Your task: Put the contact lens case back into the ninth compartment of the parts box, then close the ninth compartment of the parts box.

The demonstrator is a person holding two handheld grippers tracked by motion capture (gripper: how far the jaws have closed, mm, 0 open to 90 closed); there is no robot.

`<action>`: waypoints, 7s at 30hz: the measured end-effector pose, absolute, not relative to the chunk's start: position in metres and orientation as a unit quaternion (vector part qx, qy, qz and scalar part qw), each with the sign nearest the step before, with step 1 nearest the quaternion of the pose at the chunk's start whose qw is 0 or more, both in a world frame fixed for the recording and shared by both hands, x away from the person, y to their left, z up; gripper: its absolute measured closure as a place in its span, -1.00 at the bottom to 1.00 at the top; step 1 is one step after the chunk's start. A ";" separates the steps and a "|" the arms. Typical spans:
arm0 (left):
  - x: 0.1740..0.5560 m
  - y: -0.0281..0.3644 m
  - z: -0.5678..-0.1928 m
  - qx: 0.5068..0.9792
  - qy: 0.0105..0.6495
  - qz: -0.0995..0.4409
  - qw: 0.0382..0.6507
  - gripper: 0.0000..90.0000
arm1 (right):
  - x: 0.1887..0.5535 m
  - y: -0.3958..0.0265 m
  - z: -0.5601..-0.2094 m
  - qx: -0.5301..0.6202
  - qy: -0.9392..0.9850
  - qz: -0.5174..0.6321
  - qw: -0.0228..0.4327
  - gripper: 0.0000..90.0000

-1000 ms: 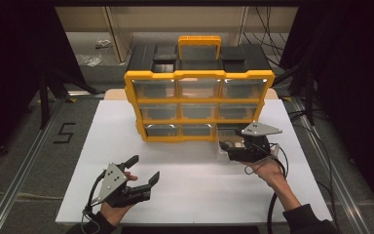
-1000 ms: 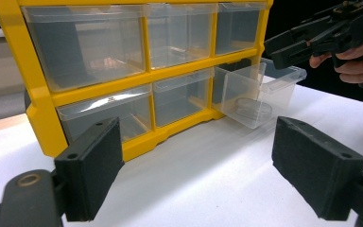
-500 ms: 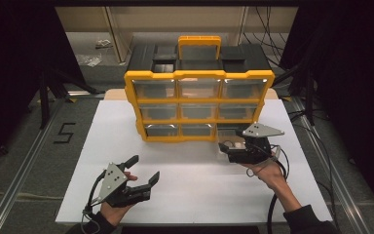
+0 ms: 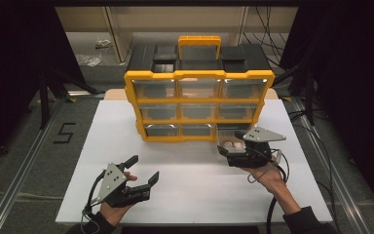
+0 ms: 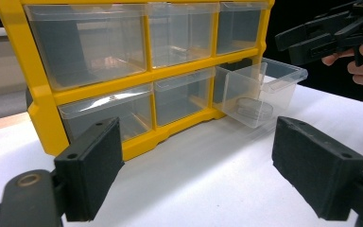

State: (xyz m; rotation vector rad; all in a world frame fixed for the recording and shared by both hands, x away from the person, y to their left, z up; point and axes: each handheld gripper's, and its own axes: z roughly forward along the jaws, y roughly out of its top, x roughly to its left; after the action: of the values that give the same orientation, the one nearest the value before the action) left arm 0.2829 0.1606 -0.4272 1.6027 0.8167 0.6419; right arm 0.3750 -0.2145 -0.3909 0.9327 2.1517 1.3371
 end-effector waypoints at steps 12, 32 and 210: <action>0.283 0.161 -0.427 0.684 0.350 0.274 0.578 -0.64 | 0.366 -0.216 -0.392 0.328 0.771 0.499 0.220 -0.55; 0.284 0.160 -0.427 0.685 0.348 0.273 0.578 -0.64 | 0.351 -0.216 -0.397 0.328 0.771 0.504 0.209 -0.64; 0.285 0.161 -0.426 0.680 0.353 0.280 0.579 -0.63 | 0.401 -0.228 -0.452 0.352 0.811 0.354 0.306 1.00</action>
State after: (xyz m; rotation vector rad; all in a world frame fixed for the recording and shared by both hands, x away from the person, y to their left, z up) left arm 0.2850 0.1609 -0.4265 1.5894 0.8255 0.6544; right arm 0.4008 -0.2281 -0.4523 0.9319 2.1464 0.9371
